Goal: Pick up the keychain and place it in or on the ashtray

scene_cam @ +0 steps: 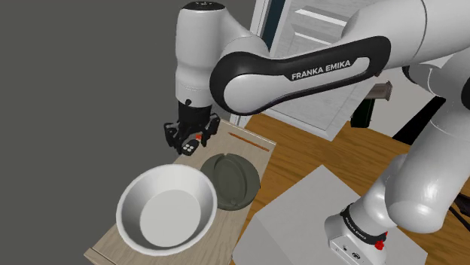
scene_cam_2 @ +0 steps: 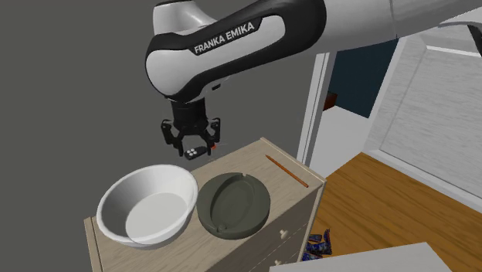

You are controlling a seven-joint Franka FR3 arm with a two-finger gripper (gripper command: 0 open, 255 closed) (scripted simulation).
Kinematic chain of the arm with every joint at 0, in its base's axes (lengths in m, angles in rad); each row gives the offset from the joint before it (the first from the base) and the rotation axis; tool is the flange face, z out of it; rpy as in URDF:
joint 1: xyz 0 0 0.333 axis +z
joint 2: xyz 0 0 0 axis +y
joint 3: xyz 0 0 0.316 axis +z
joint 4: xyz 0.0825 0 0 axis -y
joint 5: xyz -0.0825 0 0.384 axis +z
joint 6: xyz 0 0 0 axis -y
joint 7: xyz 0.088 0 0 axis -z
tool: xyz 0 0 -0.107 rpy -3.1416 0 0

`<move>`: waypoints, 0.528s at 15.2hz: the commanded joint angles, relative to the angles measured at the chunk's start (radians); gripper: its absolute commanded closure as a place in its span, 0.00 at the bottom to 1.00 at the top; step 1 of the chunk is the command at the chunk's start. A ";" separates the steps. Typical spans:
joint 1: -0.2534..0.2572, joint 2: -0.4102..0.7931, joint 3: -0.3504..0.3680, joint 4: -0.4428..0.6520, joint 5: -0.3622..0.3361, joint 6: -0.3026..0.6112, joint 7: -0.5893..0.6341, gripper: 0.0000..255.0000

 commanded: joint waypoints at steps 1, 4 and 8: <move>-0.016 -0.083 0.010 -0.097 0.046 0.027 -0.015 1.00; -0.024 -0.217 0.018 -0.230 0.125 0.048 -0.047 1.00; -0.006 -0.394 0.010 -0.386 0.232 0.052 -0.093 1.00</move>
